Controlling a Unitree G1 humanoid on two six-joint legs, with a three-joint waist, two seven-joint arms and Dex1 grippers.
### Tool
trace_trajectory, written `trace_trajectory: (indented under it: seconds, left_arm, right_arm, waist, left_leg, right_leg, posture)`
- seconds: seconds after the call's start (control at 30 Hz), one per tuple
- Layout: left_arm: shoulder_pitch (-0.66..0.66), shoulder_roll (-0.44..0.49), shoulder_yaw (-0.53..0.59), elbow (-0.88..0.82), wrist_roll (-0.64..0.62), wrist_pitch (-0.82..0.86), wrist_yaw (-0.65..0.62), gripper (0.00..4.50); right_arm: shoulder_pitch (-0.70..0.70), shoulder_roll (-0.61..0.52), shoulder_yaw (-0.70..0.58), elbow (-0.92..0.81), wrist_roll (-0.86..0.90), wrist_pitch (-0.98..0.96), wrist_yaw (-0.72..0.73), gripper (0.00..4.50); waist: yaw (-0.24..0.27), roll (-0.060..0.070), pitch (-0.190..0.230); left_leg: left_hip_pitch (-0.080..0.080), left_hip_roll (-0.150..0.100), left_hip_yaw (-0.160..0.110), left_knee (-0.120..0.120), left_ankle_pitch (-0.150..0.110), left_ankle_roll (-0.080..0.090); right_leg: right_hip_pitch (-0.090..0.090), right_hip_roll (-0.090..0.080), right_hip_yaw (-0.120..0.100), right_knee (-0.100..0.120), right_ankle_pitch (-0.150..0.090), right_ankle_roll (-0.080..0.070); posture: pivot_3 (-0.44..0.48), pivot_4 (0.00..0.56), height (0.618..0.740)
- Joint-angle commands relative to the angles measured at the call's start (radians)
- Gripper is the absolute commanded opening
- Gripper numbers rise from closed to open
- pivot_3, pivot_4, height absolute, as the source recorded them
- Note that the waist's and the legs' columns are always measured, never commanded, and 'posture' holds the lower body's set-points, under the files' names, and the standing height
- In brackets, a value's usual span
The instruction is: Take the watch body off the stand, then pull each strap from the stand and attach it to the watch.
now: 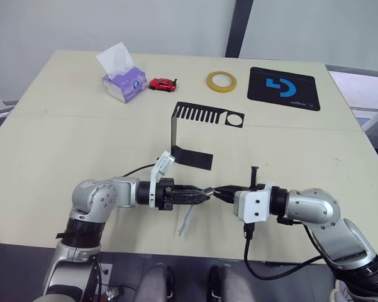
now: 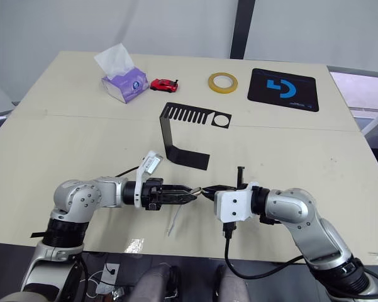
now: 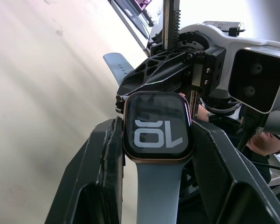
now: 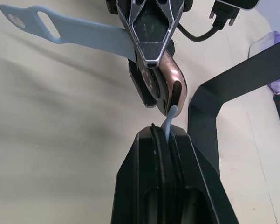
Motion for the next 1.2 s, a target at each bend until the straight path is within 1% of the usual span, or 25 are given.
trace_trajectory:
  seconds: [0.03,0.43,0.87,1.2]
  left_arm:
    - [-0.009,-0.02,-0.047,-0.065,-0.044,0.004,-0.034,1.69]
    - [-0.004,-0.011,-0.048,-0.051,-0.036,-0.009,-0.04,1.69]
    - [-0.009,0.05,-0.025,0.026,-0.008,-0.092,-0.125,1.69]
    - [-0.01,0.043,-0.038,0.016,-0.01,-0.087,-0.119,1.69]
  right_arm:
    - [-0.016,0.017,0.014,-0.047,0.014,-0.006,-0.007,0.0]
    - [-0.027,0.019,-0.001,-0.049,0.026,-0.014,-0.012,0.0]
    - [-0.005,0.007,-0.044,-0.076,0.048,-0.042,-0.028,0.0]
    - [-0.002,0.009,-0.026,-0.094,0.047,-0.027,-0.037,0.0]
  waist:
    - [0.0,0.0,0.0]
    - [0.0,0.0,0.0]
    - [0.0,0.0,0.0]
    - [0.0,0.0,0.0]
  left_leg:
    - [0.0,0.0,0.0,0.0,0.0,0.0]
    - [0.0,0.0,0.0,0.0,0.0,0.0]
    - [0.0,0.0,0.0,0.0,0.0,0.0]
    - [0.0,0.0,0.0,0.0,0.0,0.0]
  right_leg:
    - [0.0,0.0,0.0,0.0,0.0,0.0]
    - [0.0,0.0,0.0,0.0,0.0,0.0]
    - [0.0,0.0,0.0,0.0,0.0,0.0]
    - [0.0,0.0,0.0,0.0,0.0,0.0]
  posture:
    - [0.0,0.15,0.74]
    - [0.0,0.15,0.74]
    - [0.0,0.15,0.74]
    - [0.0,0.15,0.74]
